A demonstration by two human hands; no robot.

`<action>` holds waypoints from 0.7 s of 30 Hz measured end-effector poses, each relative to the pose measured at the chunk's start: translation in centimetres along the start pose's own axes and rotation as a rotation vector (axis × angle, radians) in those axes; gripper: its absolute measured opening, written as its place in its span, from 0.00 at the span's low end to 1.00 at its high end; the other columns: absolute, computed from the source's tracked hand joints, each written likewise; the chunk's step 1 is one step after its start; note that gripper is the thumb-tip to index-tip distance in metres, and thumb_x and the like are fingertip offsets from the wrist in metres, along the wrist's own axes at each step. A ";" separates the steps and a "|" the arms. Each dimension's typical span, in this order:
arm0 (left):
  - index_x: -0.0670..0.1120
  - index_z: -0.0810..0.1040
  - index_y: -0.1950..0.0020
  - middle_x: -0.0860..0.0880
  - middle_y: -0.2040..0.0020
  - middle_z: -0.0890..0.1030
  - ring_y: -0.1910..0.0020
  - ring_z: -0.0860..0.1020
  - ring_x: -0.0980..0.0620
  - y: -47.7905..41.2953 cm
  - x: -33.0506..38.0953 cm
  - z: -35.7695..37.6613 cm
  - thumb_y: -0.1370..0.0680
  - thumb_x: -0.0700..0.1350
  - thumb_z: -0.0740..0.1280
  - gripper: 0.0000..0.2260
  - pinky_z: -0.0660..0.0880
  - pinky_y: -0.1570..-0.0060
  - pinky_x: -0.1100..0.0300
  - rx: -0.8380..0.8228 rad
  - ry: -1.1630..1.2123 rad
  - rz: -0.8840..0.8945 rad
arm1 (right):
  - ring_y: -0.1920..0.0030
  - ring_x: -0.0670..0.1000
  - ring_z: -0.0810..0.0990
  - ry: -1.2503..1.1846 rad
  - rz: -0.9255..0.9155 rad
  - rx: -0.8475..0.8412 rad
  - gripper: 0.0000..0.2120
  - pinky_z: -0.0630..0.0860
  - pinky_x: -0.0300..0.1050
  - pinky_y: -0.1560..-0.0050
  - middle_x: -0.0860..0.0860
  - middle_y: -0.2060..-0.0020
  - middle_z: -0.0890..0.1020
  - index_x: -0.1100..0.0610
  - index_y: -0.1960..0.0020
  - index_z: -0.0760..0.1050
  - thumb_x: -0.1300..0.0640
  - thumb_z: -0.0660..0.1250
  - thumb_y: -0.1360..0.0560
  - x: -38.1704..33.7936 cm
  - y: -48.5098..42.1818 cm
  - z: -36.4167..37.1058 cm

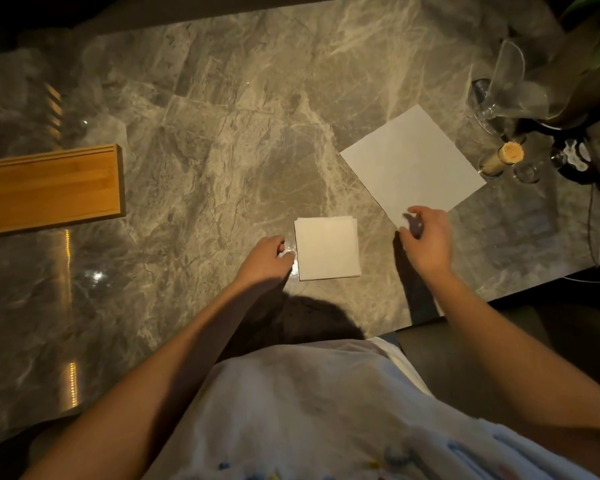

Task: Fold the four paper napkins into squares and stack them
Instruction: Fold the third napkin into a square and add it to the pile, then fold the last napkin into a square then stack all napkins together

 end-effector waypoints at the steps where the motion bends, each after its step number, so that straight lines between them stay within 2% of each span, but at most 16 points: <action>1: 0.40 0.72 0.56 0.43 0.58 0.73 0.60 0.71 0.46 -0.2 -0.1 -0.5 0.23 0.43 0.60 0.07 0.64 0.62 0.56 0.013 -0.011 0.016 | 0.38 0.56 0.71 0.103 0.008 -0.027 0.20 0.73 0.55 0.39 0.55 0.38 0.72 0.53 0.36 0.71 0.55 0.69 0.26 0.7 -0.8 -0.3; 4: 0.41 0.75 0.41 0.42 0.47 0.76 0.52 0.74 0.47 -1.0 -0.3 -1.7 0.23 0.44 0.61 0.13 0.67 0.54 0.59 0.059 -0.054 0.044 | 0.35 0.59 0.67 0.277 0.020 -0.101 0.23 0.67 0.57 0.35 0.56 0.35 0.69 0.52 0.34 0.69 0.51 0.70 0.27 1.8 -2.3 0.0; 7: 0.42 0.71 0.33 0.42 0.39 0.75 0.43 0.75 0.45 -1.3 -0.4 -2.5 0.23 0.44 0.61 0.18 0.68 0.46 0.57 0.099 -0.090 0.066 | 0.37 0.58 0.69 0.272 -0.028 -0.081 0.20 0.66 0.56 0.37 0.55 0.38 0.72 0.51 0.36 0.72 0.53 0.70 0.27 0.8 -3.0 0.5; 10: 0.43 0.71 0.33 0.43 0.38 0.75 0.41 0.74 0.45 -1.3 -0.5 -3.3 0.23 0.44 0.62 0.18 0.69 0.43 0.56 0.127 -0.092 0.092 | 0.43 0.55 0.74 0.238 -0.080 -0.077 0.12 0.67 0.54 0.41 0.52 0.44 0.75 0.50 0.43 0.76 0.55 0.68 0.26 -1.3 -3.7 1.6; 12: 0.43 0.72 0.34 0.44 0.39 0.76 0.41 0.75 0.46 -1.2 -0.6 -4.0 0.24 0.43 0.63 0.18 0.70 0.43 0.56 0.159 -0.090 0.114 | 0.48 0.55 0.77 0.241 -0.108 -0.089 0.06 0.71 0.54 0.45 0.52 0.49 0.78 0.50 0.48 0.79 0.53 0.67 0.24 -3.3 -4.4 2.6; 14: 0.44 0.72 0.34 0.44 0.39 0.76 0.41 0.75 0.47 -0.9 -0.9 -4.8 0.24 0.44 0.64 0.18 0.69 0.43 0.57 0.187 -0.091 0.137 | 0.50 0.56 0.78 0.220 -0.149 -0.124 0.06 0.76 0.55 0.49 0.54 0.50 0.79 0.53 0.50 0.80 0.53 0.65 0.23 -5.8 -5.1 3.8; 17: 0.45 0.71 0.33 0.45 0.37 0.75 0.39 0.74 0.48 -0.8 -1.5 -6.0 0.24 0.45 0.65 0.20 0.70 0.40 0.57 0.214 -0.113 0.151 | 0.49 0.58 0.77 0.158 -0.244 -0.172 0.07 0.76 0.53 0.51 0.57 0.49 0.79 0.57 0.49 0.79 0.55 0.63 0.22 -10.2 -5.2 5.7; 21: 0.45 0.66 0.29 0.45 0.33 0.70 0.34 0.70 0.47 -0.6 -2.0 -8.1 0.25 0.45 0.67 0.25 0.67 0.34 0.50 0.278 -0.149 0.187 | 0.48 0.58 0.77 0.176 -0.541 -0.302 0.07 0.74 0.51 0.52 0.55 0.49 0.80 0.57 0.47 0.77 0.58 0.61 0.22 -17.3 -2.9 8.9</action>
Point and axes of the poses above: each hand's wrist, its own y-axis away from the middle knuckle, its own z-axis out of the palm, x = y × z, the point moved 8 cm from there along -y, towards the middle knuckle
